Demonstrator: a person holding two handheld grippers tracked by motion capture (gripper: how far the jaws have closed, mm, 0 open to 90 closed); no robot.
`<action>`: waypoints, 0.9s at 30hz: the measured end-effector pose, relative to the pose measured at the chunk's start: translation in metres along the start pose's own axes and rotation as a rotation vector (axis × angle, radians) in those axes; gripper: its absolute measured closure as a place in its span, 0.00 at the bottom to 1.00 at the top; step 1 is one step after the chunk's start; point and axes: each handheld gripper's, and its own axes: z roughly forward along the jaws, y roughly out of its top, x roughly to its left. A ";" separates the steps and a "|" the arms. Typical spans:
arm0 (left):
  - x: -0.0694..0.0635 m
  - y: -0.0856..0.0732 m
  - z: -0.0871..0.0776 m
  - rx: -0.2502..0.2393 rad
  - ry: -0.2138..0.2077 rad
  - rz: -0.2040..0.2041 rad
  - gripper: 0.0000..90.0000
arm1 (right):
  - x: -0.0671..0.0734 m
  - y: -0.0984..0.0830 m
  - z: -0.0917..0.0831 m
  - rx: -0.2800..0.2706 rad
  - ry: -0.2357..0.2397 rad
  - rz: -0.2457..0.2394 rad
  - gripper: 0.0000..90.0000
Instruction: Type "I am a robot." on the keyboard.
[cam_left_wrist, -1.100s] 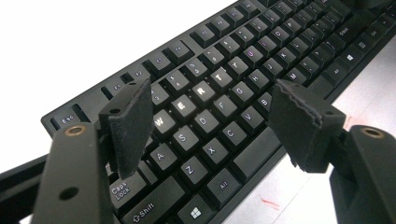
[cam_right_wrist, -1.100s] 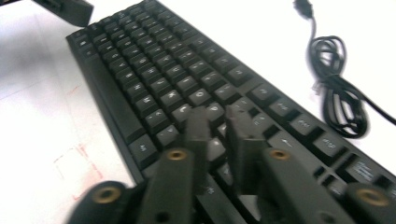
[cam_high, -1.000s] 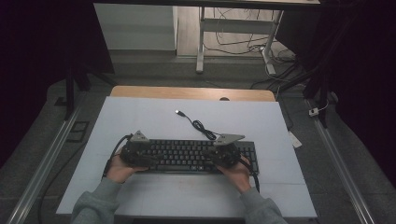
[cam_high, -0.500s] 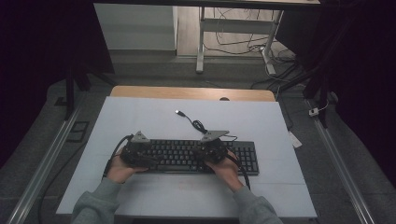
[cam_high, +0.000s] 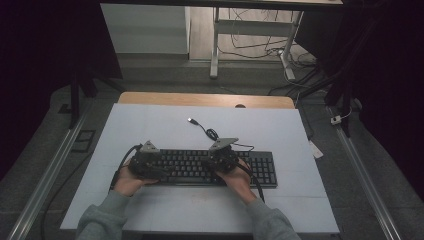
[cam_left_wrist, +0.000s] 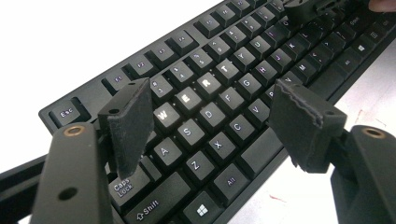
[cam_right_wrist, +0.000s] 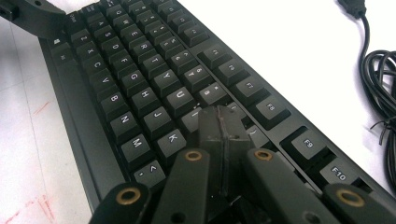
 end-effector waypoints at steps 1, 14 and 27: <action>0.000 0.000 0.000 0.000 0.000 0.000 0.33 | 0.000 0.000 0.000 0.001 -0.001 -0.002 0.99; 0.001 0.000 -0.001 -0.003 0.002 -0.001 0.33 | 0.001 0.000 0.005 0.020 -0.026 -0.012 1.00; 0.000 0.000 -0.002 -0.011 0.010 0.005 0.34 | 0.002 0.000 -0.012 -0.051 -0.033 -0.003 1.00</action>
